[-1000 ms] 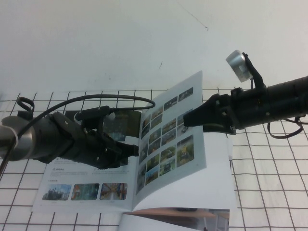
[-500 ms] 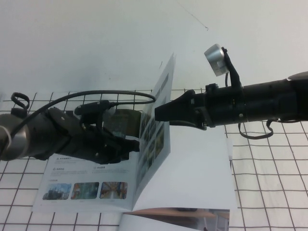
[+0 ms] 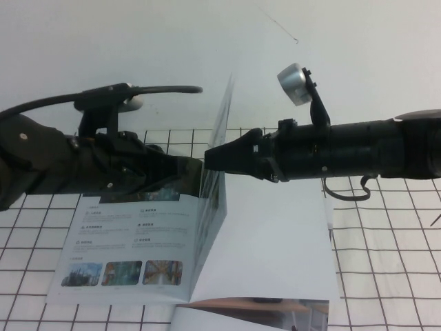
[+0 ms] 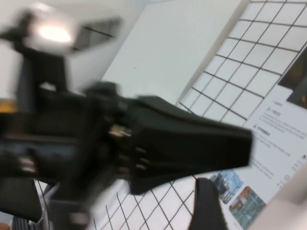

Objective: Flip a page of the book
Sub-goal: Open the closed book

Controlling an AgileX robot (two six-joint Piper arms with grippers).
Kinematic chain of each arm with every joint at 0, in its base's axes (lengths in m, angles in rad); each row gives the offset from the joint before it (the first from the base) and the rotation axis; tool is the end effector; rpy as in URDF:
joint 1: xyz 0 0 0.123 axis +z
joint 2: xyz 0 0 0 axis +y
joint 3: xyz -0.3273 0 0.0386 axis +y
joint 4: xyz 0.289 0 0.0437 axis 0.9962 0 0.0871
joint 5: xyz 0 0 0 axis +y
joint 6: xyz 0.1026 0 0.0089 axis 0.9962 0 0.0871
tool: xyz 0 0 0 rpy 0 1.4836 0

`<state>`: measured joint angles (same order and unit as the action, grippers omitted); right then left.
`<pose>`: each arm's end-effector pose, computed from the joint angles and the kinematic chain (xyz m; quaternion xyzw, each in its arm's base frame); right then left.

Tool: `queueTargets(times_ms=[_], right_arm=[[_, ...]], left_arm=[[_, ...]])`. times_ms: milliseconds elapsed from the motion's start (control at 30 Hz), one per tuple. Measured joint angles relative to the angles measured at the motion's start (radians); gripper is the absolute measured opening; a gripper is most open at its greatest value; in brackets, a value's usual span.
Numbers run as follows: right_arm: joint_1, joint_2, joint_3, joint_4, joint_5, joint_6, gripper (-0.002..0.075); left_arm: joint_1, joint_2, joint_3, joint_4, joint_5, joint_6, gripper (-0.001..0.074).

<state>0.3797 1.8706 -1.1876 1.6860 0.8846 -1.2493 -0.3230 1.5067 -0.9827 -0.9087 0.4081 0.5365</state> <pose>0.3834 0.2383 0.2468 -0.1770 0.7808 0.5301 0.2793 0.3355 -0.1464 0.2826 0.0639 0.8948 -0.2701 0.3498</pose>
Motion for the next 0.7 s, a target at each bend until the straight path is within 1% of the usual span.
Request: queueTargets(times_ms=[133,333,533,700], right_arm=[[0.018,0.027,0.000,0.003,-0.005,-0.013,0.0441],[0.022,0.062,0.000,0.003,-0.010,-0.015,0.0441],[0.022,0.065,0.000,0.003,-0.016,-0.017,0.0441],[0.022,0.065,-0.002,0.003,-0.018,-0.017,0.0441]], left_arm=[[0.000,-0.084,0.000,0.042,0.042,-0.021,-0.0003],[0.000,-0.165,0.000,0.068,0.181,-0.048,-0.0003],[0.000,-0.224,0.004,0.062,0.314,-0.051,-0.0003],[-0.002,-0.282,0.004,0.021,0.433,-0.029,-0.0003]])
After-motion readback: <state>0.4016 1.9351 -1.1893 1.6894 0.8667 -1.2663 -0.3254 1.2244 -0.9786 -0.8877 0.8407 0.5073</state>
